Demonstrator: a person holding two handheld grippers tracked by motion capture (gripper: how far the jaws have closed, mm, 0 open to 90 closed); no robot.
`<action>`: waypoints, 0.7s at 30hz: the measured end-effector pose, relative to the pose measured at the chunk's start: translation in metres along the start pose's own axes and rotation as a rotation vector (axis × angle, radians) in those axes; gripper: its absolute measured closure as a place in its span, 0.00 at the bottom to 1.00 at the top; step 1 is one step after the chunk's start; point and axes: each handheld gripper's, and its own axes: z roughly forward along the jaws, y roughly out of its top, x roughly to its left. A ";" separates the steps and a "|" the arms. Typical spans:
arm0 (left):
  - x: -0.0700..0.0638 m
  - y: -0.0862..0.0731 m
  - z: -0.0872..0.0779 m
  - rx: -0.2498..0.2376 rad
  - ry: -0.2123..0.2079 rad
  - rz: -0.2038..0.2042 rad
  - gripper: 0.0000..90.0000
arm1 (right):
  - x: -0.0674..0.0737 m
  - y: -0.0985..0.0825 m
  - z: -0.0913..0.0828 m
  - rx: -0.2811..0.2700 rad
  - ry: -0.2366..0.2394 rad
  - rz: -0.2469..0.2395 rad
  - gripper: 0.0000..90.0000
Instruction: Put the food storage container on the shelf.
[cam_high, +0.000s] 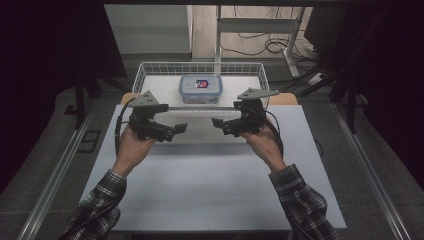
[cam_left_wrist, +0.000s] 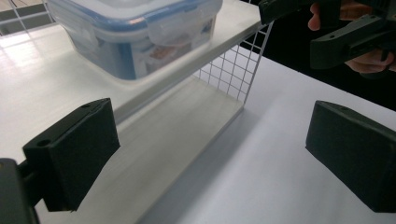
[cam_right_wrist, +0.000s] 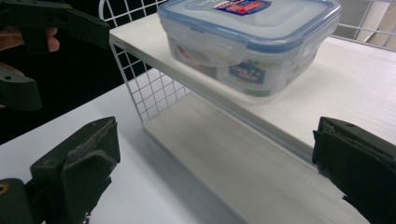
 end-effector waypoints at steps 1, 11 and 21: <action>-0.001 -0.001 0.000 0.002 0.000 0.004 0.02 | 0.001 -0.001 -0.001 0.000 0.002 -0.001 0.00; -0.014 -0.020 0.002 0.009 0.001 0.013 0.01 | 0.011 -0.019 -0.006 0.013 0.005 -0.036 0.00; -0.020 -0.046 0.012 0.019 -0.004 -0.007 0.00 | 0.020 -0.043 -0.001 0.042 0.012 -0.088 0.00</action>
